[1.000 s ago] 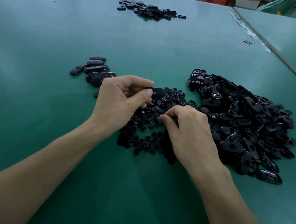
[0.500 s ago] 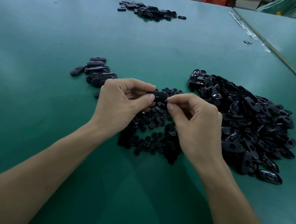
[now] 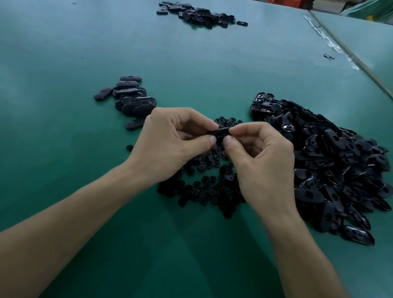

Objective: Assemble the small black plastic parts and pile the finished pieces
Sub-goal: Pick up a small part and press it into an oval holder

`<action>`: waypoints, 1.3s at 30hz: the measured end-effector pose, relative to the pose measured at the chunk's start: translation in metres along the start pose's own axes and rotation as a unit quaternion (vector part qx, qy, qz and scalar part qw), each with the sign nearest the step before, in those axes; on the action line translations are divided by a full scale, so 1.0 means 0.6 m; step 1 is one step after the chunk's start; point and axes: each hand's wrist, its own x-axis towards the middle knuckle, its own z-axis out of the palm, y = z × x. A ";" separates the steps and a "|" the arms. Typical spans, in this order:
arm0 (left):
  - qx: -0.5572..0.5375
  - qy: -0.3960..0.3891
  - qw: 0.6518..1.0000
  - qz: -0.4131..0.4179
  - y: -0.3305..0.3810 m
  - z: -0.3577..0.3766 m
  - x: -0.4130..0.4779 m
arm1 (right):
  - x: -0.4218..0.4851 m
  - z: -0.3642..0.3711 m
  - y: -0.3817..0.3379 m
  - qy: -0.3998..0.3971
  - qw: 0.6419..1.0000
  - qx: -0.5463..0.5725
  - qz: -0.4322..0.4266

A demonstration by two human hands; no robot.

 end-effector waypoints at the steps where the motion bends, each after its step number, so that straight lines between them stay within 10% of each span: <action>1: -0.003 -0.005 1.000 0.000 0.001 0.000 0.000 | 0.000 0.000 0.000 -0.002 1.000 0.017 0.006; 39: 0.063 -0.019 0.997 0.030 0.000 0.006 0.001 | -0.002 0.008 0.015 -0.008 0.997 0.078 0.020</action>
